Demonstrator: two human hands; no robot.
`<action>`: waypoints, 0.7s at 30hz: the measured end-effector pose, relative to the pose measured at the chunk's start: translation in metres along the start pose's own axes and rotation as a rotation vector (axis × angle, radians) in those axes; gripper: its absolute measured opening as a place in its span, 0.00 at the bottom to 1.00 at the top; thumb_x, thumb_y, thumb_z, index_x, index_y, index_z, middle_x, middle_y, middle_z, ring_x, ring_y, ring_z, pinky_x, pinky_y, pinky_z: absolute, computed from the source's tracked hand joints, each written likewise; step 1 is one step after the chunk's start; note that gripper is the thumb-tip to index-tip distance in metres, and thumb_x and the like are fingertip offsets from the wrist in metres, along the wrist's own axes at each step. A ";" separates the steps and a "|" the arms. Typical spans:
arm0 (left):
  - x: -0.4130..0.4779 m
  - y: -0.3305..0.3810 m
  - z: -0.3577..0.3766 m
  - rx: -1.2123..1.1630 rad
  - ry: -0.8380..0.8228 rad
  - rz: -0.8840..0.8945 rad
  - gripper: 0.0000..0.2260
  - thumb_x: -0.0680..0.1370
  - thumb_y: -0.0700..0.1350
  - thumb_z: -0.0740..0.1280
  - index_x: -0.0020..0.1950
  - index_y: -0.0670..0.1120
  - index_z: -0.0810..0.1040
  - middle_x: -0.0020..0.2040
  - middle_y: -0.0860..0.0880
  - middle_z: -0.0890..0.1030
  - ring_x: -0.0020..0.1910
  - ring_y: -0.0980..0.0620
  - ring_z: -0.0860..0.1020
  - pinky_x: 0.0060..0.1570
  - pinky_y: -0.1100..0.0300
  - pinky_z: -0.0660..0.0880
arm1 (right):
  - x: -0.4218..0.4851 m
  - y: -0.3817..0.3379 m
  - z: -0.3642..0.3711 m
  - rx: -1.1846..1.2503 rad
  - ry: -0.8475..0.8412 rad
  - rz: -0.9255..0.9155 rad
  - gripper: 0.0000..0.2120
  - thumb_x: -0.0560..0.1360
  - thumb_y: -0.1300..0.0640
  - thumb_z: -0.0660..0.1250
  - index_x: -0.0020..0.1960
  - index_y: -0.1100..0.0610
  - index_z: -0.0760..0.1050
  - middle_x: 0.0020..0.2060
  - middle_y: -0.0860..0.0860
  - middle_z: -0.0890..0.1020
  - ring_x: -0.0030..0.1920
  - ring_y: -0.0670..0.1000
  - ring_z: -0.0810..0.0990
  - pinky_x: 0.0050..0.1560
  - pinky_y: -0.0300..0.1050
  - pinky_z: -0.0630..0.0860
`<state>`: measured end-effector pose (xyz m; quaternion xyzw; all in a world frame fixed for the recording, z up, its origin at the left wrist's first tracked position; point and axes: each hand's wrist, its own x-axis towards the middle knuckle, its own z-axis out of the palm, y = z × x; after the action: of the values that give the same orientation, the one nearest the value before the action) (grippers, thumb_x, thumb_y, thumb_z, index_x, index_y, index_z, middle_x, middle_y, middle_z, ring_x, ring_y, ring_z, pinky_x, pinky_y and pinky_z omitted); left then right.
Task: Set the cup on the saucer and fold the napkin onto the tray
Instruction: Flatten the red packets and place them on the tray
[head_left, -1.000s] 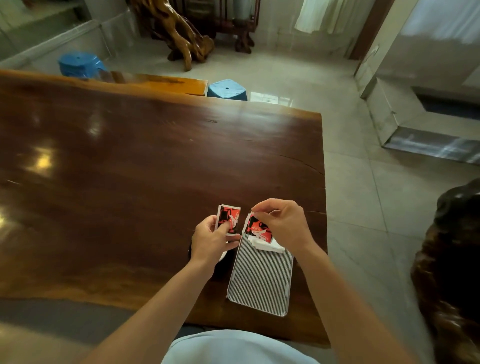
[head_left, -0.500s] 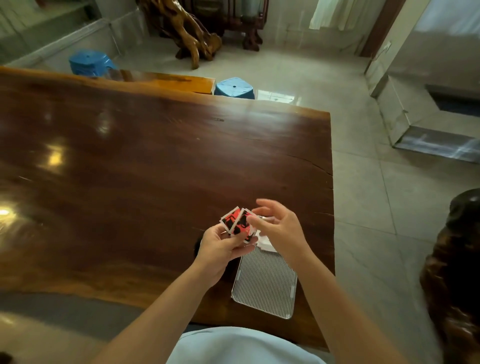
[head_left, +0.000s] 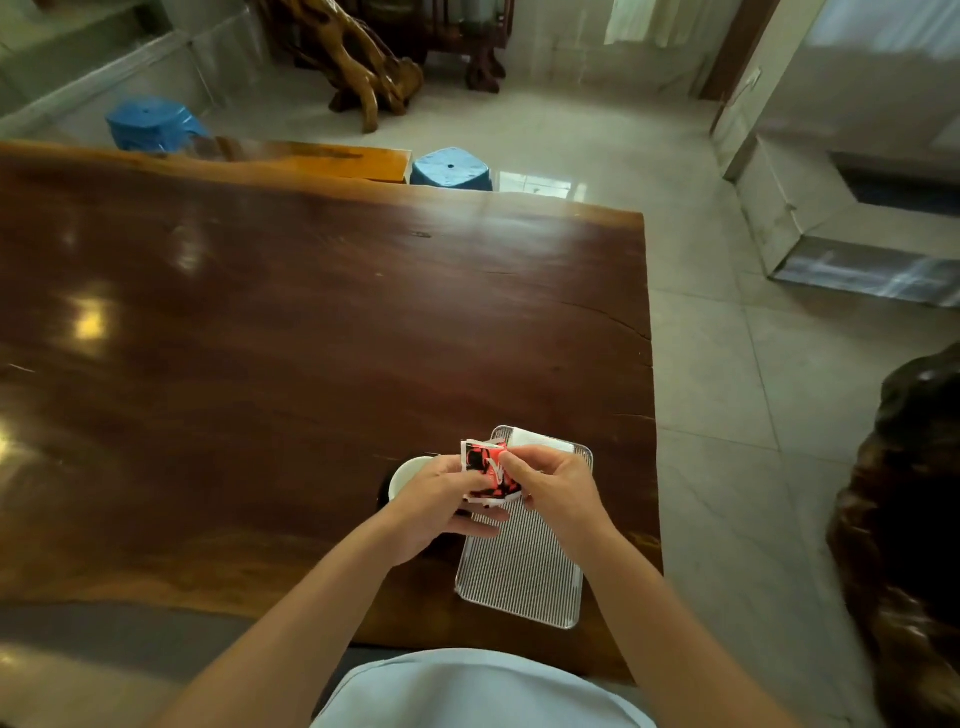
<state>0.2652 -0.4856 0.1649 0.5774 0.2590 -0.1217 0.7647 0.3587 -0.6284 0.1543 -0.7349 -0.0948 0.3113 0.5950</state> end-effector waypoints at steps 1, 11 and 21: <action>0.000 -0.001 0.001 0.022 0.008 0.000 0.11 0.83 0.44 0.64 0.62 0.42 0.79 0.55 0.38 0.84 0.50 0.41 0.84 0.53 0.43 0.82 | -0.001 0.003 0.000 0.029 -0.011 0.026 0.07 0.77 0.56 0.72 0.49 0.58 0.86 0.39 0.54 0.86 0.37 0.48 0.82 0.37 0.40 0.75; 0.015 -0.029 0.021 0.006 0.162 0.004 0.10 0.80 0.45 0.69 0.59 0.43 0.81 0.47 0.45 0.88 0.46 0.45 0.87 0.42 0.54 0.84 | -0.012 0.030 -0.018 0.334 -0.019 0.232 0.07 0.77 0.59 0.70 0.51 0.62 0.82 0.46 0.60 0.86 0.50 0.62 0.86 0.51 0.60 0.81; 0.038 -0.055 0.040 -0.129 0.077 -0.199 0.12 0.83 0.48 0.62 0.59 0.40 0.76 0.43 0.41 0.87 0.30 0.50 0.84 0.24 0.63 0.78 | -0.022 0.076 -0.068 0.486 0.131 0.438 0.06 0.76 0.56 0.71 0.51 0.57 0.83 0.45 0.58 0.87 0.35 0.53 0.82 0.25 0.40 0.76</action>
<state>0.2807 -0.5360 0.1070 0.5025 0.3516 -0.1579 0.7739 0.3629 -0.7159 0.0979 -0.5928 0.1809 0.3974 0.6767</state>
